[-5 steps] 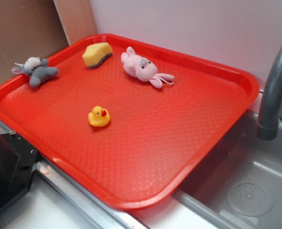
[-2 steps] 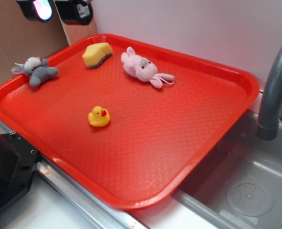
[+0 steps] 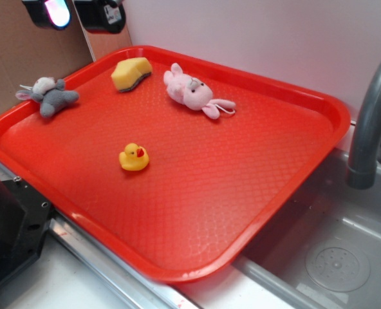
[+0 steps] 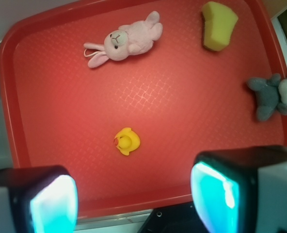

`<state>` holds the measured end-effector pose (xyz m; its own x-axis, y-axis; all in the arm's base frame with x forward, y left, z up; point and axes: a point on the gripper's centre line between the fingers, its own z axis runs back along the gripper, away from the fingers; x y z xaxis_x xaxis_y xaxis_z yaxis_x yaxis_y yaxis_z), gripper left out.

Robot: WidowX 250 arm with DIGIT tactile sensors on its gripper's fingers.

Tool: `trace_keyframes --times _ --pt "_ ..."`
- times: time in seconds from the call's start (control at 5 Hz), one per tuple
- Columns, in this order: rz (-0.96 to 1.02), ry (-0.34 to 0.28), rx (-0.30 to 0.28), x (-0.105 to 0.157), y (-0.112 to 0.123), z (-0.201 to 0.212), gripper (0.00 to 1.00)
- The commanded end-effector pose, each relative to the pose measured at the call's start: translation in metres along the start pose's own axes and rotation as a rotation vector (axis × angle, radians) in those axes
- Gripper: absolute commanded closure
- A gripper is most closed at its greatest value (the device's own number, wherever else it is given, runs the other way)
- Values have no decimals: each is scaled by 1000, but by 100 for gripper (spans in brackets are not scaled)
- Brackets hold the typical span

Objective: Grab the pink bunny.

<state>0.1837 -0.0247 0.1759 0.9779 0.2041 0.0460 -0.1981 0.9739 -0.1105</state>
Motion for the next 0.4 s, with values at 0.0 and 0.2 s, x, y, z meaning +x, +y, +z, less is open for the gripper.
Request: trace_keyframes --times 0.0,0.2 --pt "293 -118 27 77 -9 -35 0" --pt "409 -155 21 126 -3 -70 0"
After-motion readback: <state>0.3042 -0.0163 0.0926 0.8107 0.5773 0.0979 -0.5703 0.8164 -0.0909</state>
